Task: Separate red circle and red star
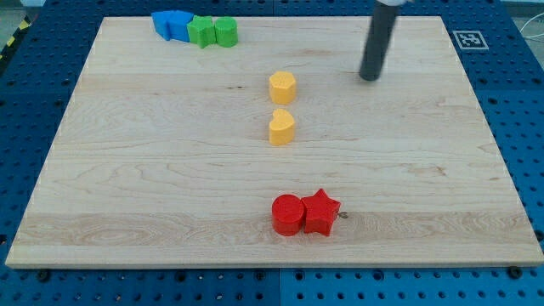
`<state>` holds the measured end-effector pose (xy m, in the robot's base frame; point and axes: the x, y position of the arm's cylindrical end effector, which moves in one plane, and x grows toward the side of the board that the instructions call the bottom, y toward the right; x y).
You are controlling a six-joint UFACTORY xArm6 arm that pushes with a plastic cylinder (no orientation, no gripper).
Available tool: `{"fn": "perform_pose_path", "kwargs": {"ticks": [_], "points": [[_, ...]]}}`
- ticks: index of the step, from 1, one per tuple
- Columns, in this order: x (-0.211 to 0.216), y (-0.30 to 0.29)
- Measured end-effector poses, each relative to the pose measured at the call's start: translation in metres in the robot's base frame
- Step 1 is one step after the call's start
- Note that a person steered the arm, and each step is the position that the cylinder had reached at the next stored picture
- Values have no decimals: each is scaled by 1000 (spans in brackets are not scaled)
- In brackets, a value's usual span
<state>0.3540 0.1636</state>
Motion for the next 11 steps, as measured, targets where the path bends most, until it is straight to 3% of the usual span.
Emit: {"fn": "perform_pose_path", "kwargs": {"ticks": [2,5,7,10,11], "points": [[104,41],[255,6],[256,-84],[253,-106],[244,-141]]}}
